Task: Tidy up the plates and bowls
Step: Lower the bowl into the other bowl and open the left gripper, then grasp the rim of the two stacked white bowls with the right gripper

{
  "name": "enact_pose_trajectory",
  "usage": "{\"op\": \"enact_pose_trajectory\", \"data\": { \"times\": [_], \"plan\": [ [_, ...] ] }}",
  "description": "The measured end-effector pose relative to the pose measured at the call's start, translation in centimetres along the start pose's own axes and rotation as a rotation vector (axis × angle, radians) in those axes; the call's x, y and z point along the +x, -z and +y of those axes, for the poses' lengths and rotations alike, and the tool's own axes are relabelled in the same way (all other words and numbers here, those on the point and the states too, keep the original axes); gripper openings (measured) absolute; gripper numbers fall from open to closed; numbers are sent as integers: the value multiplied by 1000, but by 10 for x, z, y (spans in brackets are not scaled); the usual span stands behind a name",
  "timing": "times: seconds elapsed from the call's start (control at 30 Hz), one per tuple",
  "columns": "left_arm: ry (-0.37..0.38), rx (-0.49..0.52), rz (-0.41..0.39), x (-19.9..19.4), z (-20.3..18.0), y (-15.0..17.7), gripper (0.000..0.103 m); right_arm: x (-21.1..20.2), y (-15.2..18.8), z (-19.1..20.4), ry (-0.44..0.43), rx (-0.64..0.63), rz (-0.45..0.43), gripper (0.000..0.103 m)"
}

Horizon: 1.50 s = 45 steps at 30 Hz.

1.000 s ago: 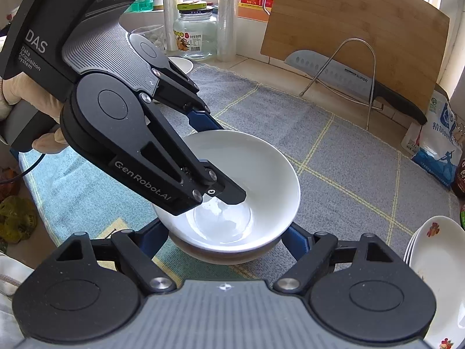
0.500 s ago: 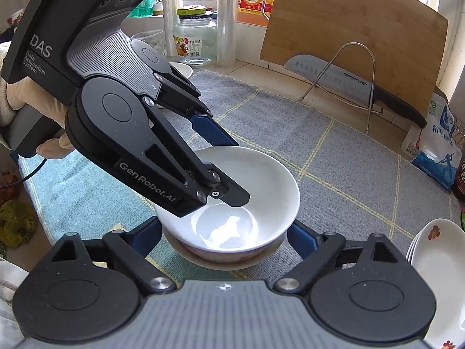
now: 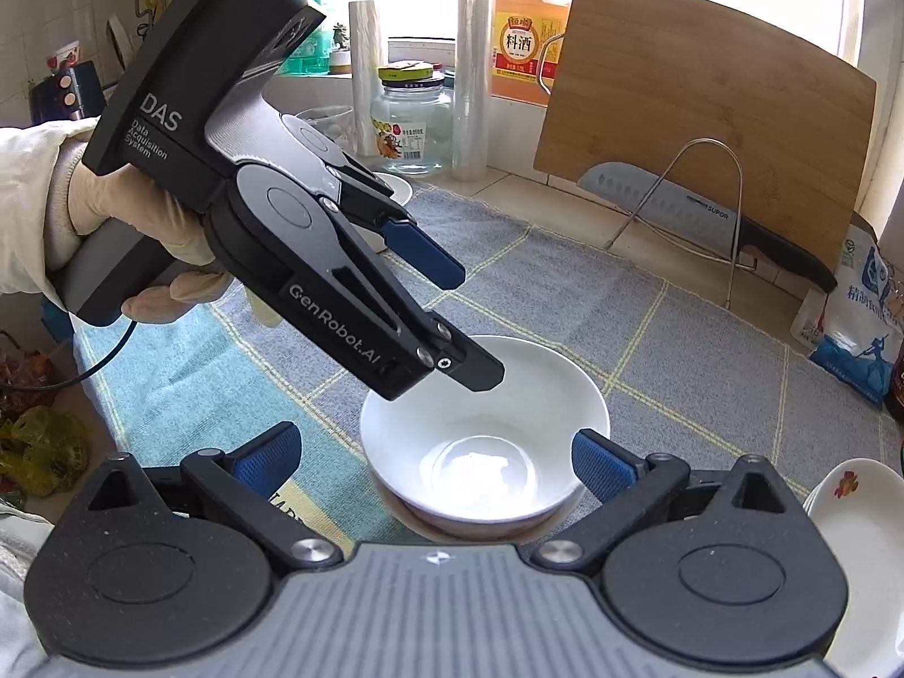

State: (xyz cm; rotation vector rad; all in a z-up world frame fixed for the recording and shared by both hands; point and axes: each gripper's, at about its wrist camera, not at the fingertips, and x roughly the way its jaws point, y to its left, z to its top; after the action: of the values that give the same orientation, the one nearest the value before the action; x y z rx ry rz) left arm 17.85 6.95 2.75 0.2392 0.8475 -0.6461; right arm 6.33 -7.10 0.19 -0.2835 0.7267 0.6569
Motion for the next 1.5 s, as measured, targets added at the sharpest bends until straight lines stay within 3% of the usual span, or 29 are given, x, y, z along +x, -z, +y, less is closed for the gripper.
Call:
{"op": "enact_pose_trajectory", "data": {
  "times": [0.2, 0.3, 0.5, 0.7, 0.93, 1.13, 1.5],
  "plan": [
    [-44, -84, -41, -17, 14, 16, 77, 2, 2, 1, 4, 8, 5, 103],
    [-88, -139, -68, -27, 25, 30, 86, 1, -2, 4, 29, 8, -9, 103],
    [-203, -235, -84, -45, 57, 66, 93, 13, -24, 10, 66, 6, -29, 103],
    [-302, -309, -73, -56, 93, 97, 93, 39, -48, 31, 79, -39, -5, 103],
    [-383, -293, -82, -53, 115, 106, 93, 69, -74, 49, 66, -30, 20, 103],
    [-411, -271, -107, -45, 123, 106, 94, 87, -95, 54, 58, -26, 19, 103],
    [-409, -283, -123, -30, 138, 103, 94, 122, -138, 54, 29, -42, 43, 103]
  ]
}}
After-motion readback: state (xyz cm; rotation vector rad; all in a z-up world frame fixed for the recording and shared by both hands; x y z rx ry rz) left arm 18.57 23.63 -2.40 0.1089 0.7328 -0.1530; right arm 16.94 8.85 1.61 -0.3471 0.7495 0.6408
